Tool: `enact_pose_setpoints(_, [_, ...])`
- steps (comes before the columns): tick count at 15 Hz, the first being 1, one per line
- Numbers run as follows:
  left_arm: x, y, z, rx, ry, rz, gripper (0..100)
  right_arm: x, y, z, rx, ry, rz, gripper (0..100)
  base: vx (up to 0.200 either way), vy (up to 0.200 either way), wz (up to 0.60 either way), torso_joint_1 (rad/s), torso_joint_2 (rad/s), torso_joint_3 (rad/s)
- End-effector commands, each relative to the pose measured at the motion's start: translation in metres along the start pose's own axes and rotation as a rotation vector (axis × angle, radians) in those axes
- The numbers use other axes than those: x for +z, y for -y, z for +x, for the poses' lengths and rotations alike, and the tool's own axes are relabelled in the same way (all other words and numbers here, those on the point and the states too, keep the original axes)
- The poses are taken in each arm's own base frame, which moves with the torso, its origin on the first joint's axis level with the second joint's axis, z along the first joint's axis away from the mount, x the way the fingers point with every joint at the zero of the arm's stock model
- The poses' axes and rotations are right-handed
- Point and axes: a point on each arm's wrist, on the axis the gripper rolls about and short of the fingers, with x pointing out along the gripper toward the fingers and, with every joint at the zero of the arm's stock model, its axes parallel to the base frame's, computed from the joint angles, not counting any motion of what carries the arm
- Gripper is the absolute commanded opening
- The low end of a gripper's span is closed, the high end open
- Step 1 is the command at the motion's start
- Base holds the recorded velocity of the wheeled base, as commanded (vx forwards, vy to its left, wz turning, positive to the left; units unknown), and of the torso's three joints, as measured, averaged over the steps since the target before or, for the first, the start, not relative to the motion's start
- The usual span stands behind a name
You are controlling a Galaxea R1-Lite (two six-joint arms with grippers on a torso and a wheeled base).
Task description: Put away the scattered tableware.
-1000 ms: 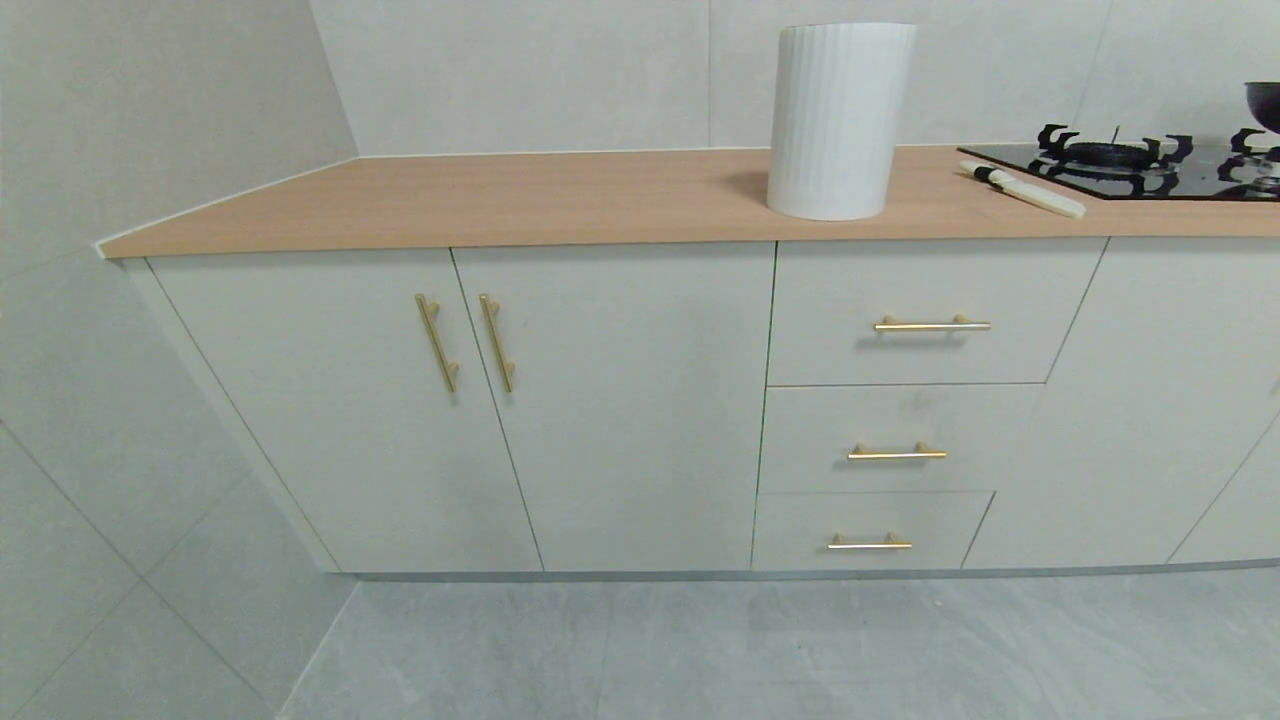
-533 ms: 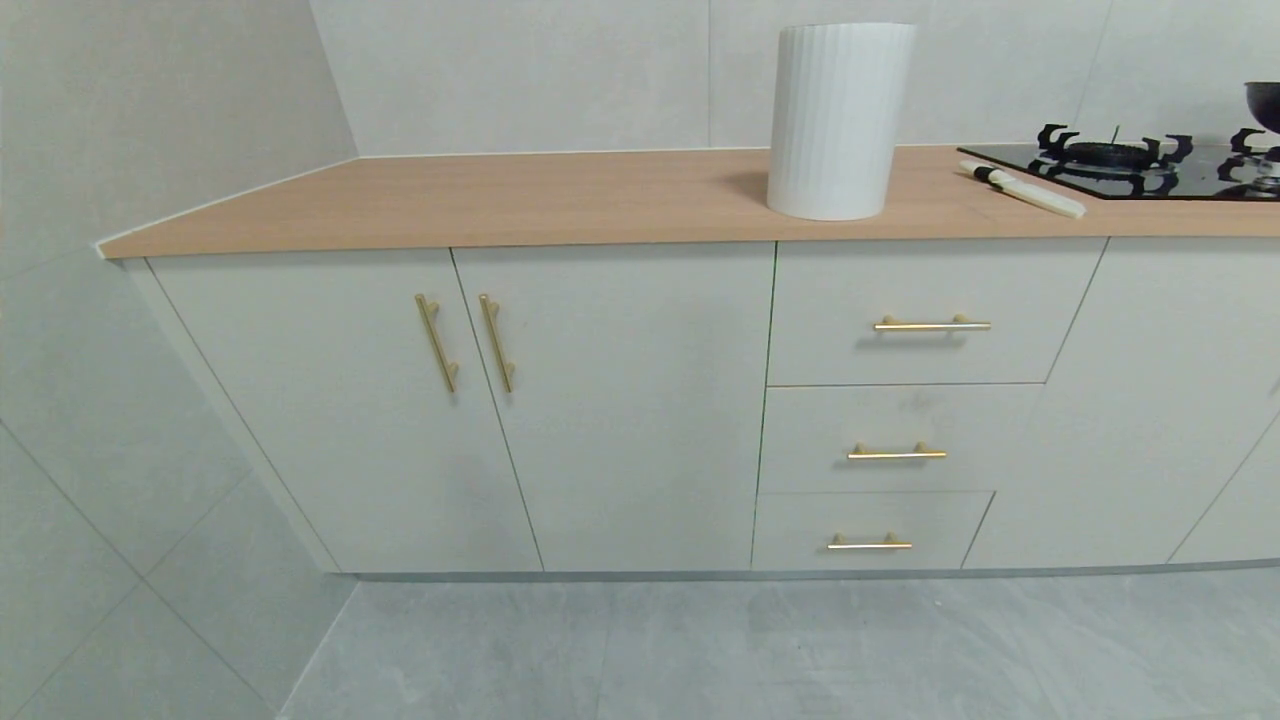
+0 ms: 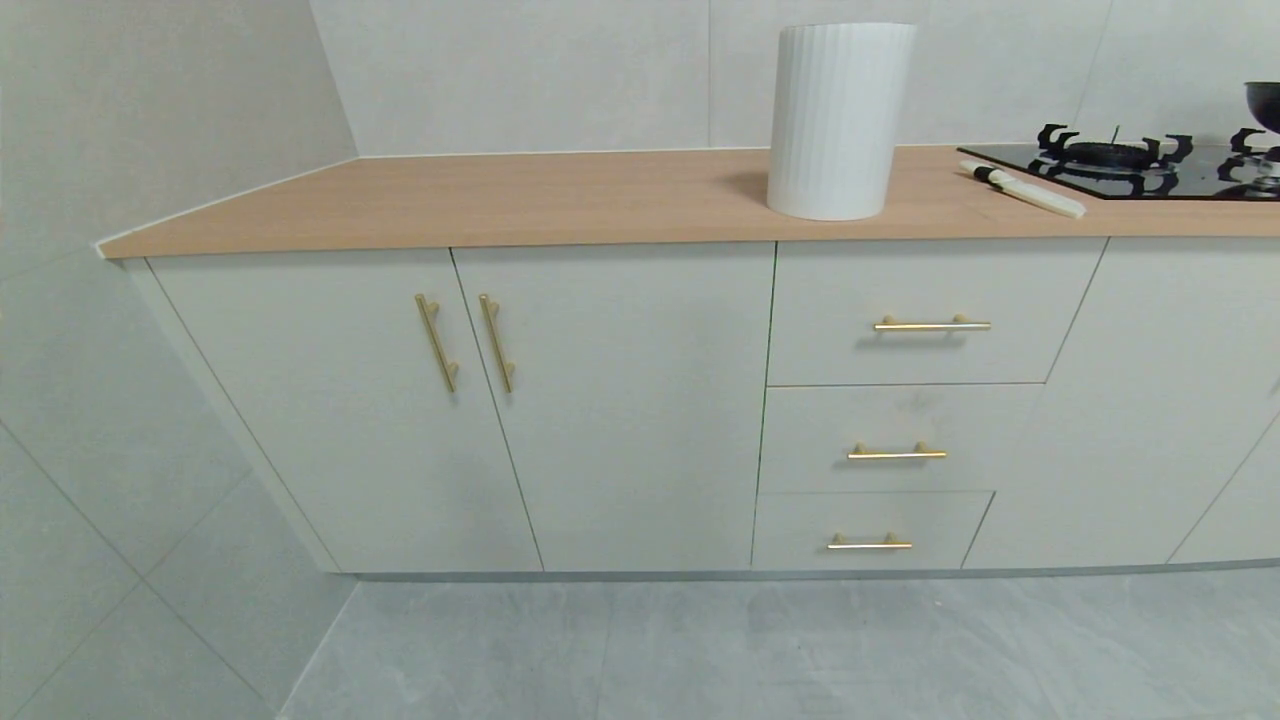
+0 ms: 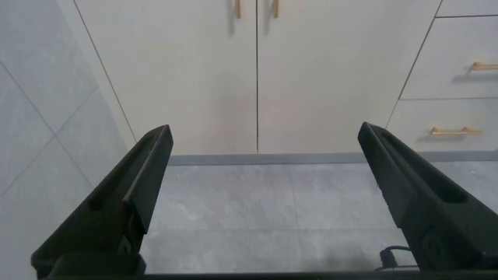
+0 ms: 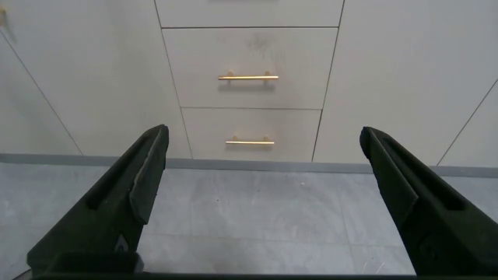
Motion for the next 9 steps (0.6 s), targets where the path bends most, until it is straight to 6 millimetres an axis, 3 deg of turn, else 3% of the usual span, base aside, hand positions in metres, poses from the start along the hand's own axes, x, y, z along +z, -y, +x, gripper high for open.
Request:
enact_pose_setpoints(1, [0.0001,0.0000,0.0000,0.000,0.001,0.000,100,0.0001,0.0000,0.0002,0.001,-0.003,0.000,100,0.200,0.000,0.00,0.002,0.00,0.012])
enact_pose_setpoints(9, [0.0000,0.0000,0.0001,0.000,-0.002,0.000,100,0.0001,0.0000,0.0002,0.002,-0.003,0.000,100,0.200,0.000,0.00,0.002,0.00,0.002])
